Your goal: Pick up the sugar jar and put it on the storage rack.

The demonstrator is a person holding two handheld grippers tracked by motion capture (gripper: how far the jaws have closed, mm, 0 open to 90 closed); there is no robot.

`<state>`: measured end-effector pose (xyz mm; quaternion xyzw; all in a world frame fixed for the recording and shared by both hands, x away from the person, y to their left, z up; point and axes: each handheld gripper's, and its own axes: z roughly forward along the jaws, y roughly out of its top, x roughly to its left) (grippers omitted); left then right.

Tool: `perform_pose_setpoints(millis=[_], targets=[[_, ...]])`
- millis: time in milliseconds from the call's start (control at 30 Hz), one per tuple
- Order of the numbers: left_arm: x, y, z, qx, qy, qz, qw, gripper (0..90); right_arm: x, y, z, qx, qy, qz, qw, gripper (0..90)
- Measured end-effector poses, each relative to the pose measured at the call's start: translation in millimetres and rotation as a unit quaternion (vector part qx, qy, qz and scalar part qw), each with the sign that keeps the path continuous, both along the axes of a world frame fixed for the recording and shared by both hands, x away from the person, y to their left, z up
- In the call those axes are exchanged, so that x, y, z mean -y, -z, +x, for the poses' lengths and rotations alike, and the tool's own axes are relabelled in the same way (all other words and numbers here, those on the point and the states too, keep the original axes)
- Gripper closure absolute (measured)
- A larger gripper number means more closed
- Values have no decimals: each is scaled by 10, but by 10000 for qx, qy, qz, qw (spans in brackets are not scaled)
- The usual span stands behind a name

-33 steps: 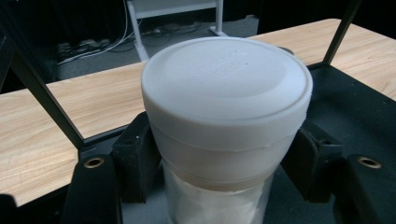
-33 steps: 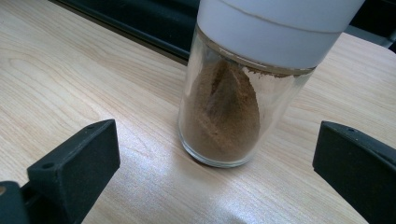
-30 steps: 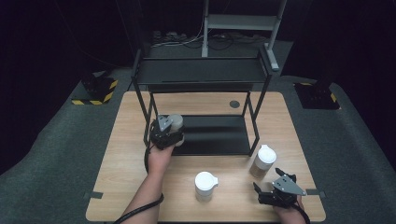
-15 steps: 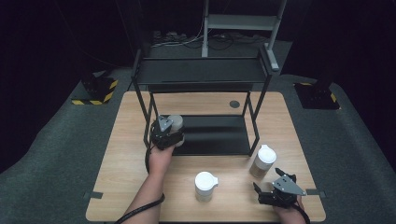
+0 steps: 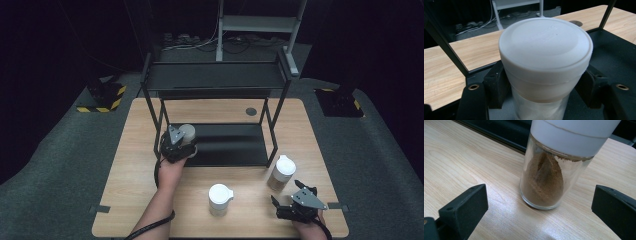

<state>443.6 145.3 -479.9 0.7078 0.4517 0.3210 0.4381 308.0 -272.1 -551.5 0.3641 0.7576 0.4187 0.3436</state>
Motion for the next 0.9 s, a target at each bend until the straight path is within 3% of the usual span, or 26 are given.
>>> perform_pose_setpoints(millis=[333, 900], targets=[[-5, -5, 4, -42, 24, -21, 10000, 331, 2, 0, 0, -2, 0, 9, 10000, 0], [-1, -145, -17, -23, 37, -75, 10000, 96, 0, 0, 2, -9, -7, -4, 10000, 0]])
